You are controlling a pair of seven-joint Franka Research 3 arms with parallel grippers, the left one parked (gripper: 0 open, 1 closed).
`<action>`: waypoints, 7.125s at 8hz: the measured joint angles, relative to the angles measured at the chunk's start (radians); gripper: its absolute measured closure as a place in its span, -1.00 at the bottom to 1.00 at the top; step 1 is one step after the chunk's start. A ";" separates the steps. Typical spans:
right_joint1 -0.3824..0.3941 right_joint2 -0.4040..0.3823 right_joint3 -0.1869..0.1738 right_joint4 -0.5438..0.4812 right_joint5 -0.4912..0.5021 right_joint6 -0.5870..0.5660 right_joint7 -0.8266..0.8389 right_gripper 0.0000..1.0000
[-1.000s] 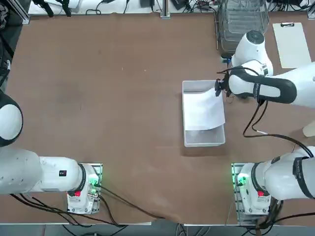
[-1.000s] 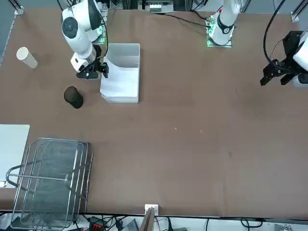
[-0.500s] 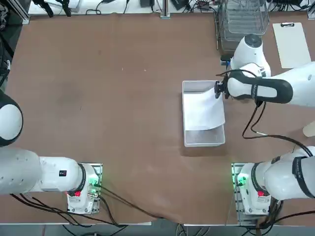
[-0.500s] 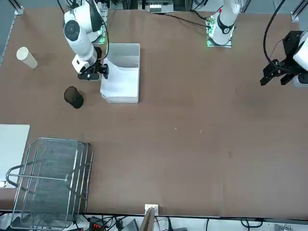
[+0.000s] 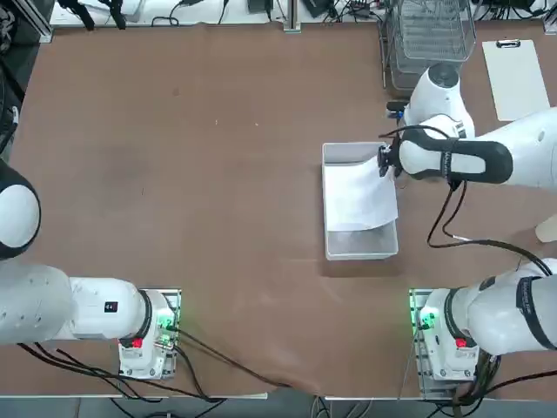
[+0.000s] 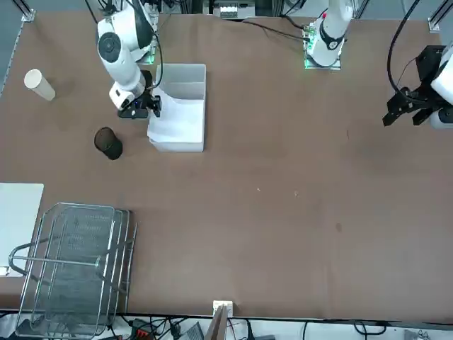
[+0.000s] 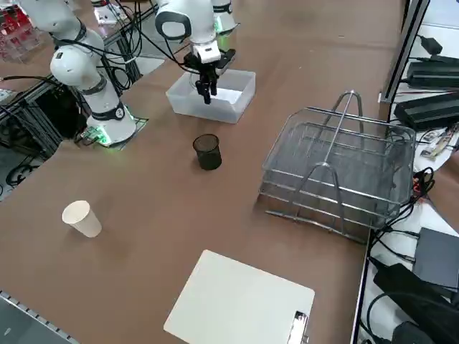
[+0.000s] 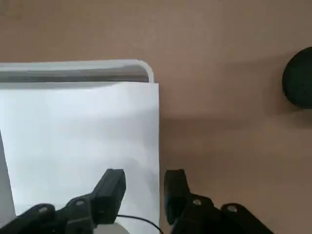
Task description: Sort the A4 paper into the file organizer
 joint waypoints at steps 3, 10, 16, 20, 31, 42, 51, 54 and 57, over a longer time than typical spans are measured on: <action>0.003 0.000 0.000 0.000 0.000 0.000 0.001 0.15; 0.005 0.000 -0.001 0.000 0.000 -0.022 0.002 0.84; 0.005 -0.025 -0.015 0.015 0.000 -0.056 0.002 0.97; 0.005 -0.068 -0.025 0.127 0.000 -0.194 0.002 0.97; -0.009 -0.054 -0.284 0.763 0.019 -0.641 -0.031 0.97; -0.017 0.056 -0.484 0.897 0.490 -0.298 -0.033 0.97; -0.202 0.270 -0.493 1.038 0.855 -0.268 -0.054 0.97; -0.231 0.288 -0.493 1.022 0.869 -0.269 -0.055 0.97; -0.261 0.296 -0.493 1.010 0.869 -0.263 -0.118 0.97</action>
